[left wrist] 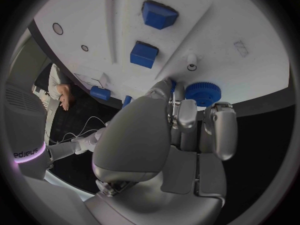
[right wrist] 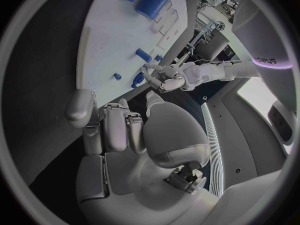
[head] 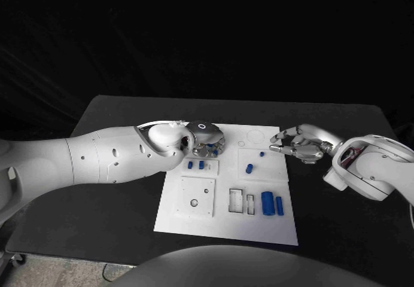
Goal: Assemble the parts on the task board
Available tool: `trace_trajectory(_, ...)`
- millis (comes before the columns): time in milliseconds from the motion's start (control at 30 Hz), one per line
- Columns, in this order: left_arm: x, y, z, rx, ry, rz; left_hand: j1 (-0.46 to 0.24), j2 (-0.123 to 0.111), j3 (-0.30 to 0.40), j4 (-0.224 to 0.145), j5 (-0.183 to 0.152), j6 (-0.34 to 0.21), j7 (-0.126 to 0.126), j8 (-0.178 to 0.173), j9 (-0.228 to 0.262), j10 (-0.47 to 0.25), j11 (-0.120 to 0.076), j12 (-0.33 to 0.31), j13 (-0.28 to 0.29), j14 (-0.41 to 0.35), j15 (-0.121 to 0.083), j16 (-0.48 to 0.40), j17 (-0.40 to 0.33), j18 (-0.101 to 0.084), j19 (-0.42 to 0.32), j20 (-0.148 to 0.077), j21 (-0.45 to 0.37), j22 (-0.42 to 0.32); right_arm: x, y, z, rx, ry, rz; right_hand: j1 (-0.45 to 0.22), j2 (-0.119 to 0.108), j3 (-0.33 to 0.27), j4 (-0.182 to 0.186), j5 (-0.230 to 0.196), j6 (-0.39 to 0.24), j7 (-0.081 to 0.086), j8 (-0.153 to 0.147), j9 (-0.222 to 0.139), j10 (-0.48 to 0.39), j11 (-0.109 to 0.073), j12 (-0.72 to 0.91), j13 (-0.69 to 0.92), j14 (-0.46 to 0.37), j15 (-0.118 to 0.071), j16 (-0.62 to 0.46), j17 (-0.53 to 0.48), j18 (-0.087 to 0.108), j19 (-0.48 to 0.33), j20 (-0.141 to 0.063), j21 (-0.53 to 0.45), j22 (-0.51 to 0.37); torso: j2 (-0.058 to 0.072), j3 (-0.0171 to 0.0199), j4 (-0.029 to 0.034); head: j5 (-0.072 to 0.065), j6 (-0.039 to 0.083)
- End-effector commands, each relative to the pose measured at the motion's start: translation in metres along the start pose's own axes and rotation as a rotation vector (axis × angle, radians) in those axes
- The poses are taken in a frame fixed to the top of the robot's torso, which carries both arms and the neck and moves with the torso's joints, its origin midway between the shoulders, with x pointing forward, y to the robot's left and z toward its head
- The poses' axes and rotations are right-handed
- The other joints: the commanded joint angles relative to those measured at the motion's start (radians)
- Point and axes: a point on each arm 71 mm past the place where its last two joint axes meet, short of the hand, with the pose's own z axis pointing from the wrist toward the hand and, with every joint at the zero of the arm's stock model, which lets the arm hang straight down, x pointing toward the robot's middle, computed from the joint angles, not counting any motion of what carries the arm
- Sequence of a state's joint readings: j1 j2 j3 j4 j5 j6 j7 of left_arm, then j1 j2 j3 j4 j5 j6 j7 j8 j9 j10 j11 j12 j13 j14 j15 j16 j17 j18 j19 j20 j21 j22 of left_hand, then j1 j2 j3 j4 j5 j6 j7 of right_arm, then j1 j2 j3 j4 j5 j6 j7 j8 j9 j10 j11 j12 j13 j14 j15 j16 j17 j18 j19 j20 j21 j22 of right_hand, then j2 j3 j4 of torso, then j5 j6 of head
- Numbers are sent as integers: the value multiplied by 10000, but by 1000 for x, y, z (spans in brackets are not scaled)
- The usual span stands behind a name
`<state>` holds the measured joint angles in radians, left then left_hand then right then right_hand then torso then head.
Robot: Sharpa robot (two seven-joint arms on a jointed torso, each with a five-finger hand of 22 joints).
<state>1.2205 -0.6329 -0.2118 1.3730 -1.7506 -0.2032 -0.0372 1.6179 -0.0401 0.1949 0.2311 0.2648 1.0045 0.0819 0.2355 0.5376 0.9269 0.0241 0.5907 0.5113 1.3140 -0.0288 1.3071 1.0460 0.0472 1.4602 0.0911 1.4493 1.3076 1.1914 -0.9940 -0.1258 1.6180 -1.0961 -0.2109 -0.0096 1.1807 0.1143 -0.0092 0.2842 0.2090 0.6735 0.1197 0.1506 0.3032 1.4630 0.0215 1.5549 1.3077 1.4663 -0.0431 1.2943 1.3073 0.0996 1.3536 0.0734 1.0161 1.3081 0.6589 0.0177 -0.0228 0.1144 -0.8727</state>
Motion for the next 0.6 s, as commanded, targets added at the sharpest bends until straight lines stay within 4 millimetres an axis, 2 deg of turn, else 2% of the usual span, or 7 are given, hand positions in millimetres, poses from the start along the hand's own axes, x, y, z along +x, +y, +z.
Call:
trace_trajectory(33, 1, -1, -3, 169, -204, -100, -11, -133, 221, -57, 30, 199, 24, 2, -6, 264, -23, -367, -323, 58, 31, -43, -152, -126, 177, -21, -32, 2174, 1, 0, 0, -19, 118, 0, 112, -8, 22, -12, 63, 48, -4, 55, -18, 750, 64, -47, 2426, 29, 83, -85, 755, 156, -74, 2, -74, 444, 6, 1, -3, 12, 1)
trace_trajectory(200, -1, 6, -14, -5, -497, -283, -230, -286, 485, -80, -91, 334, 35, -85, -67, 530, 5, -960, -843, 4, 27, -160, -417, -108, 128, -25, -112, 2150, 2, 0, 0, -12, 129, 2, 113, -4, 23, -10, 64, 50, -3, 56, -18, 749, 65, -48, 2425, 26, 83, -91, 750, 160, -82, 3, -95, 437, -16, 10, -3, -4, 1)
trace_trajectory(367, -12, 18, -26, -303, -735, -511, -283, -362, 588, -102, -136, 316, 48, -167, -114, 591, 41, -1186, -1040, -37, 40, -206, -529, -99, 100, -26, -154, 2137, 1, -1, 0, 36, 142, 4, 115, 2, 25, -5, 64, 56, -1, 59, -19, 746, 66, -50, 2423, 23, 84, -98, 746, 161, -85, 3, -104, 434, -19, 12, 19, 6, 1)
trace_trajectory(600, -19, 27, -36, -557, -616, -732, -297, -422, 719, -139, -181, 233, 107, -304, -194, 622, 101, -1383, -1212, -185, 100, -320, -745, -60, -19, -15, -317, 2083, 2, -1, 1, 46, 174, 16, 115, 4, 25, -3, 64, 59, -1, 61, -19, 736, 67, -56, 2417, 17, 85, -114, 735, 162, -88, 3, -113, 431, -5, 3, 3, 44, 1)
